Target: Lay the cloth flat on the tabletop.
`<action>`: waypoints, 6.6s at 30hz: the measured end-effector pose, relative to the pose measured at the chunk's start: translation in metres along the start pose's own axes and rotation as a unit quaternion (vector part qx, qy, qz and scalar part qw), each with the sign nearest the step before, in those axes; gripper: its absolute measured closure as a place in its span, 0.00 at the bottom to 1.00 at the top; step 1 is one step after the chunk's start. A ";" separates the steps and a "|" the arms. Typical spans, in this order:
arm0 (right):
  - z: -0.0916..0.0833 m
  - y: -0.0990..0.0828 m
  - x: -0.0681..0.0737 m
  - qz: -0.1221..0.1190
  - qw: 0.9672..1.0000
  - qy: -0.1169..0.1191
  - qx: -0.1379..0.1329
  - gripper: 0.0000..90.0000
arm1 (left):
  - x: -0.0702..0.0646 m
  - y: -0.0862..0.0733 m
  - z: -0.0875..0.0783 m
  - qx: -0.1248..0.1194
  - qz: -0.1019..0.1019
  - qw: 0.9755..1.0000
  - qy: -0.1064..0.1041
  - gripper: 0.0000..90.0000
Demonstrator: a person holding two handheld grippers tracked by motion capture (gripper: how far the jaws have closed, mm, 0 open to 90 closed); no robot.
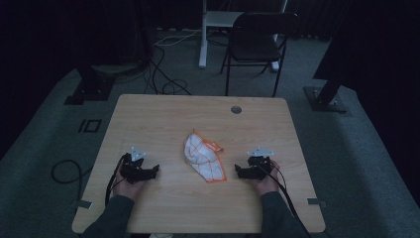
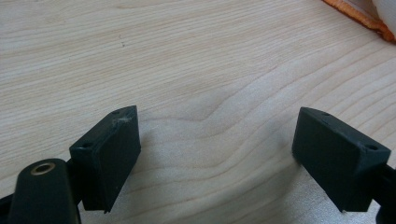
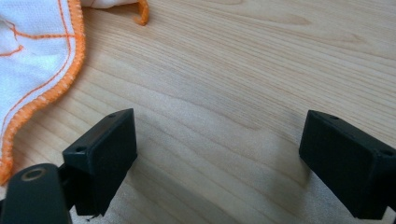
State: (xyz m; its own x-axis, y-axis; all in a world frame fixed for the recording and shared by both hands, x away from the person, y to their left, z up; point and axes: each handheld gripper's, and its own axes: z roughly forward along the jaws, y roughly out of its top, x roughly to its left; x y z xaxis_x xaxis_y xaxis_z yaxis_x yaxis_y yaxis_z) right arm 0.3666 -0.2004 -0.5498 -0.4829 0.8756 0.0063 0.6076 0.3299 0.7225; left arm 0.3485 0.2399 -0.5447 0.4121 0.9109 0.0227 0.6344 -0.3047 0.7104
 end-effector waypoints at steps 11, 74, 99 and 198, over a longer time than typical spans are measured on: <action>-0.006 0.002 0.005 -0.016 1.000 0.018 0.008 0.36 | -0.007 -0.001 -0.003 -0.014 0.010 1.000 0.000 0.36; -0.027 0.023 0.029 -0.033 0.994 0.050 -0.087 0.97 | -0.097 0.043 0.033 -0.022 0.117 0.988 -0.101 0.78; -0.026 0.022 0.028 -0.029 0.994 0.049 -0.090 0.97 | -0.110 0.069 0.063 -0.026 0.093 0.991 -0.092 0.81; -0.011 0.019 0.024 -0.047 0.997 0.055 -0.020 0.81 | -0.060 0.017 -0.001 -0.003 0.062 0.995 -0.073 0.83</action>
State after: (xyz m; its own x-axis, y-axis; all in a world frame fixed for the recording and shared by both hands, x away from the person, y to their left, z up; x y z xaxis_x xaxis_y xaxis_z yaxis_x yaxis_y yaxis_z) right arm 0.3601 -0.1768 -0.5282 -0.6039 0.7969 0.0118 0.5315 0.3917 0.7510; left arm 0.3339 0.1804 -0.5329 0.5781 0.8160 0.0072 0.5694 -0.4097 0.7127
